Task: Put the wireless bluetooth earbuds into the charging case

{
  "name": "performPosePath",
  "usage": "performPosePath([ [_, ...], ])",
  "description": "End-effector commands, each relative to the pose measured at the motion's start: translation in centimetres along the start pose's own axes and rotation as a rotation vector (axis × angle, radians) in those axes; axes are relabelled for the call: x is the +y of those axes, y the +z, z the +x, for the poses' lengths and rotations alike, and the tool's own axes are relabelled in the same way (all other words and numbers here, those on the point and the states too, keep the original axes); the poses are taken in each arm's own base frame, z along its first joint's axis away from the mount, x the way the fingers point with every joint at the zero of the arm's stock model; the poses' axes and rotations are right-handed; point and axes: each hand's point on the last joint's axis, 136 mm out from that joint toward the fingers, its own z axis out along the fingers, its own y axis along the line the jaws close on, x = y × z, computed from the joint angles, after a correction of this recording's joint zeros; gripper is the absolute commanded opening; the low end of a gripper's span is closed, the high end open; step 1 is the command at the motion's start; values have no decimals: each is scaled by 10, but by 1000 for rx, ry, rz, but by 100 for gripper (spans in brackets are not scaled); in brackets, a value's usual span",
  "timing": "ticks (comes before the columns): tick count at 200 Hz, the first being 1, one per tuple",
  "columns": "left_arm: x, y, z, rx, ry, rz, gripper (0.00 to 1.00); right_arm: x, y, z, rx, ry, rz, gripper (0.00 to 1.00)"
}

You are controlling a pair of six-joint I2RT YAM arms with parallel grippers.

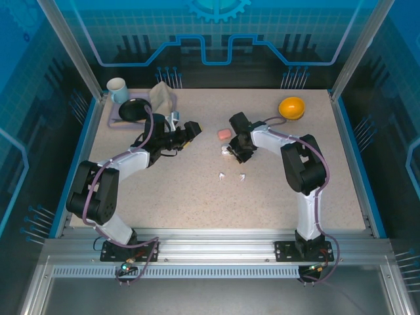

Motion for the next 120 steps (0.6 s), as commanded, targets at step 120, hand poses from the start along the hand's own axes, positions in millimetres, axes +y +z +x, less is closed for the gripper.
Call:
performPosePath([
  [120, -2, -4, 1, 23, 16, 5, 88, -13, -12, -2, 8, -98, 8, 0],
])
